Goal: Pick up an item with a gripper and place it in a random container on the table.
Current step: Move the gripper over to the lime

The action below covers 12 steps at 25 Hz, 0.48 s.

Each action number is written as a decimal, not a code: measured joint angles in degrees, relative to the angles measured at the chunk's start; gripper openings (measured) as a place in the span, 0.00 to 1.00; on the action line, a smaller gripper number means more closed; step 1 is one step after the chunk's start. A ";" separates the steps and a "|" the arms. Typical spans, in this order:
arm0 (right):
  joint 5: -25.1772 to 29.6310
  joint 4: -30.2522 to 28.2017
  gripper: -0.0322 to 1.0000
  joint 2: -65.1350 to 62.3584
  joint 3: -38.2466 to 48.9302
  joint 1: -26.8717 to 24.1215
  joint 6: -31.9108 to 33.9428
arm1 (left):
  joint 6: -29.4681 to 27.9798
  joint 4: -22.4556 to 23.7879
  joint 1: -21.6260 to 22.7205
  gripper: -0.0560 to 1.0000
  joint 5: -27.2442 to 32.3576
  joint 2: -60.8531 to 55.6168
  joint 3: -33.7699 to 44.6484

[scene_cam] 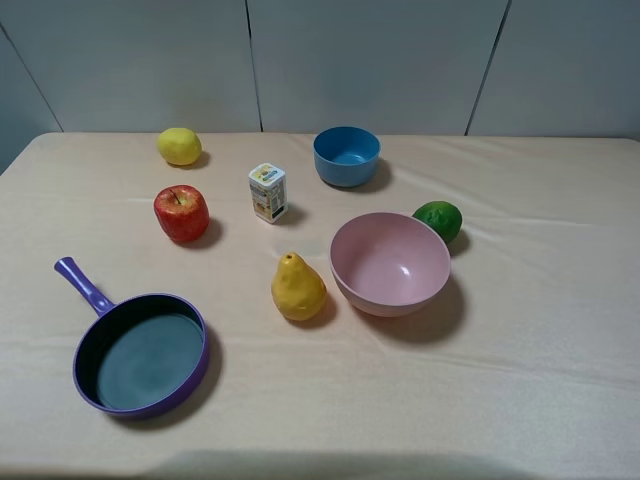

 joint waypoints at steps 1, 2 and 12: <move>0.00 0.00 0.70 0.00 0.00 0.00 0.00 | 0.00 0.00 0.00 0.97 0.00 0.00 0.00; 0.00 0.00 0.70 0.00 0.00 0.00 0.00 | 0.00 0.00 0.00 0.97 0.00 0.00 0.00; 0.00 0.11 0.70 0.00 0.00 0.00 0.00 | 0.00 0.00 0.00 0.97 0.00 0.00 0.00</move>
